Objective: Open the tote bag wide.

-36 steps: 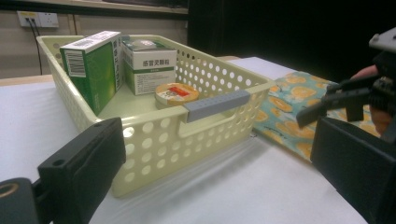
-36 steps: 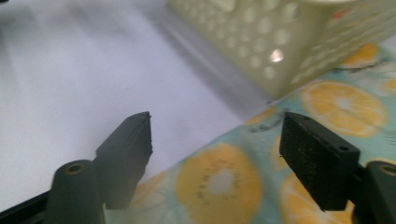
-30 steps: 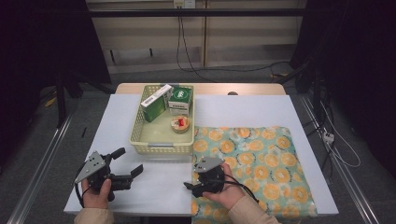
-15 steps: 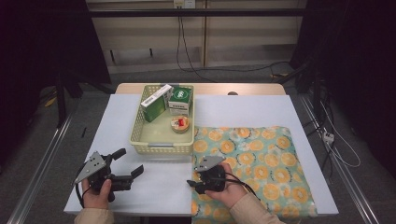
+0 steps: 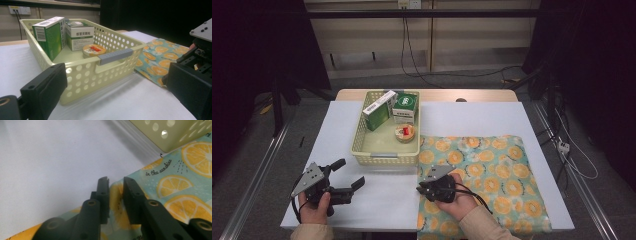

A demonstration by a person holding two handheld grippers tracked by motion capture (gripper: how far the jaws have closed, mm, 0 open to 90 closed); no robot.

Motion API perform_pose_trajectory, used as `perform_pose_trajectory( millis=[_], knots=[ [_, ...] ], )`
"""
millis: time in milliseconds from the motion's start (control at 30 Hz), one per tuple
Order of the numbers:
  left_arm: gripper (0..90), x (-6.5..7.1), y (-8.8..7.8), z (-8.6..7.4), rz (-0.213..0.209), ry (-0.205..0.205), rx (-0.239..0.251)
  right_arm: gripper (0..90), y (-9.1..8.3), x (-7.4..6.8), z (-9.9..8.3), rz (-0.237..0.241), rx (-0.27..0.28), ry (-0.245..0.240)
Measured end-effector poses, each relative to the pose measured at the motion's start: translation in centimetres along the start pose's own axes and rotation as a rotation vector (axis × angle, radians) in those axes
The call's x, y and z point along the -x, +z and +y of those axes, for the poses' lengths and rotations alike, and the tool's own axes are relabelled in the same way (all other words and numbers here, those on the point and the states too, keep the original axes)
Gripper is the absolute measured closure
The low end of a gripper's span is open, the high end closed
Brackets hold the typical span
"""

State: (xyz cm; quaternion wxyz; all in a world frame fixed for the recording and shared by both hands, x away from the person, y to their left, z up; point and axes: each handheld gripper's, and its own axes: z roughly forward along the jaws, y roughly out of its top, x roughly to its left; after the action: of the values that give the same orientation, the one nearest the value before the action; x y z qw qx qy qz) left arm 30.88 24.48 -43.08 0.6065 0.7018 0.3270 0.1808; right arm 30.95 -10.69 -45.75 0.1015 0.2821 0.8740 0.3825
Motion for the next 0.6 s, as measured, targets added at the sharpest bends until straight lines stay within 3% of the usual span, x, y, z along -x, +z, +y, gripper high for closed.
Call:
perform_pose_trajectory(
  millis=[100, 300, 400, 600],
  knots=[
    [3.3, 0.0, 0.1, 0.0, -0.001, -0.001, -0.002, 90.0, 0.0, 0.1, -0.1, -0.004, 0.006, -0.005],
    [3.3, 0.1, 0.1, 0.1, 0.000, 0.008, -0.004, 90.0, -0.2, 0.4, -0.1, -0.005, 0.017, 0.021],
    [3.3, 0.1, 0.2, 0.0, -0.005, 0.007, -0.005, 90.0, -0.8, 1.1, 0.1, 0.013, 0.048, 0.066],
    [3.3, 0.2, 0.3, 0.1, -0.011, 0.013, -0.002, 90.0, -2.3, 3.0, 1.0, -0.033, 0.090, 0.103]
  ],
)
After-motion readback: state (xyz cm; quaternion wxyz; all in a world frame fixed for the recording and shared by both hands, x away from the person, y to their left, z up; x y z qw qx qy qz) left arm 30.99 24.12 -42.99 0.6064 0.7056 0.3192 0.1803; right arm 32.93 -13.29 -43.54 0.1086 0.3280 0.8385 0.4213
